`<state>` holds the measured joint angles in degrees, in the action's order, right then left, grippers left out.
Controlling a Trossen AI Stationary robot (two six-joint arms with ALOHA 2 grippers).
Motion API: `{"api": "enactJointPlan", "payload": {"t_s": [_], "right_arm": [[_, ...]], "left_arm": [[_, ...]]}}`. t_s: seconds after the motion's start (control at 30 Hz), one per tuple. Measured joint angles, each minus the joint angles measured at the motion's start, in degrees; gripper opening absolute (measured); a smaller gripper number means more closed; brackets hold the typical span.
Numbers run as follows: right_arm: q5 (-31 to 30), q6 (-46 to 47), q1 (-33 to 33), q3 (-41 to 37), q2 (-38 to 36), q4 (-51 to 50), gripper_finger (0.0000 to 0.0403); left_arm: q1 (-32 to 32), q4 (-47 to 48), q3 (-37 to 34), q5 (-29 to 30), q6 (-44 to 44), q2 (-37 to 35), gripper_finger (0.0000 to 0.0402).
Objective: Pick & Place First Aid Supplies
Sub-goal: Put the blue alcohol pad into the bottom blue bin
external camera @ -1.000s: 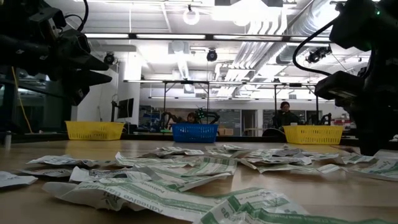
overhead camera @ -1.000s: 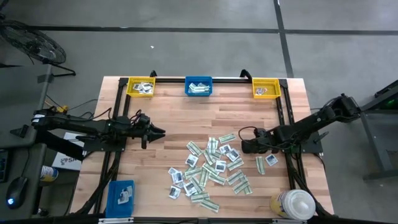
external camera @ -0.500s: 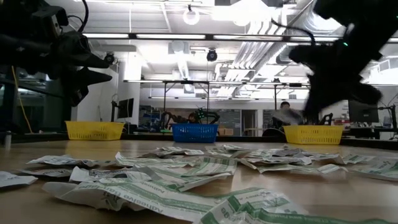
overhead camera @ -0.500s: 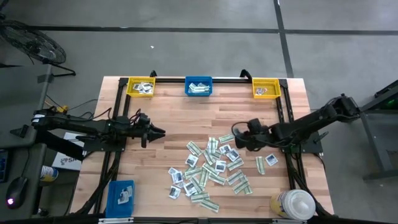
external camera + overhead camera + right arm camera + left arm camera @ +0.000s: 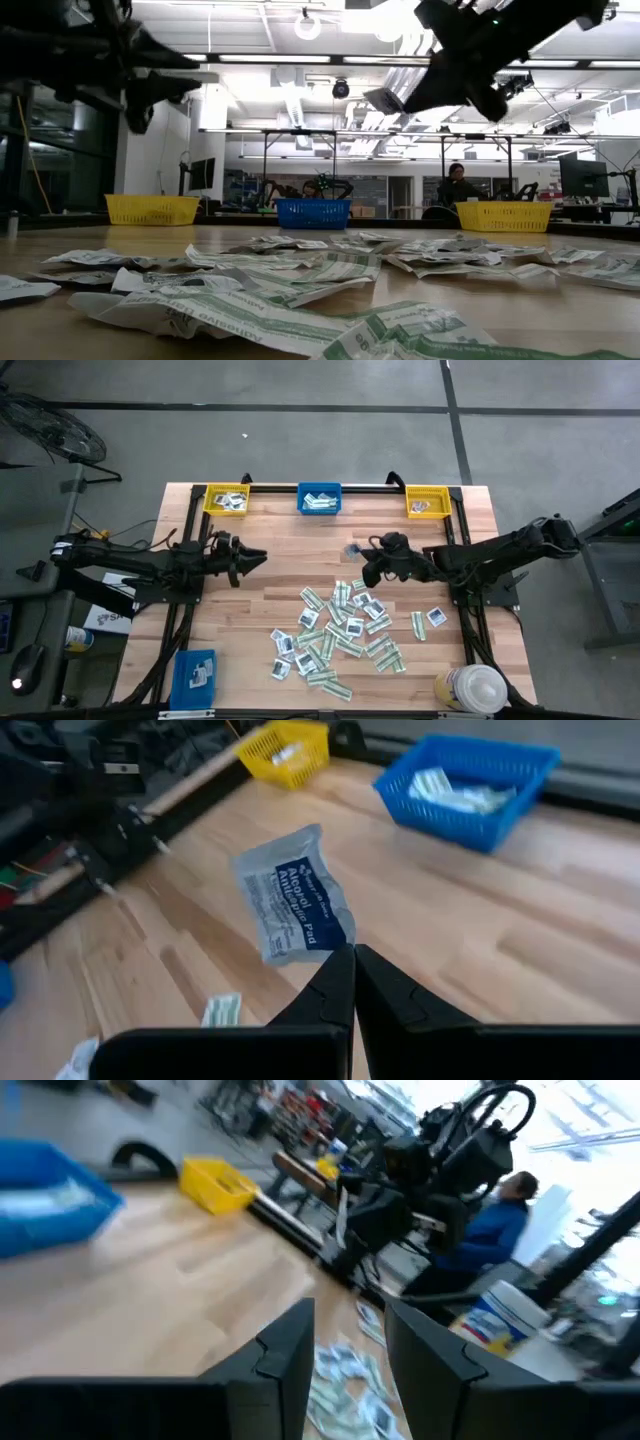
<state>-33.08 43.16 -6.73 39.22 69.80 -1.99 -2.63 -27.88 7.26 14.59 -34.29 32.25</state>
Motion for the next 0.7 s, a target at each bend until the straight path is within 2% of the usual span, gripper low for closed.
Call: {"api": "enactJointPlan", "payload": {"t_s": [0.13,0.3,0.47,0.7], "right_arm": [[1.40,-4.63,2.20,0.00,0.00,4.68,0.0000],[1.75,-11.48,3.54,0.00,-0.01,11.06,0.0000],[1.86,-16.26,4.93,0.04,-0.02,14.70,0.0000],[5.15,-21.08,6.83,0.07,-0.02,16.66,0.0000]], "left_arm": [[0.00,0.00,5.12,5.09,5.54,4.71,0.0138],[0.00,0.10,11.81,9.81,8.61,14.21,0.0184],[0.00,0.16,18.42,10.28,10.06,24.46,0.0227],[0.00,0.08,28.04,8.61,11.49,36.43,0.0236]]}}
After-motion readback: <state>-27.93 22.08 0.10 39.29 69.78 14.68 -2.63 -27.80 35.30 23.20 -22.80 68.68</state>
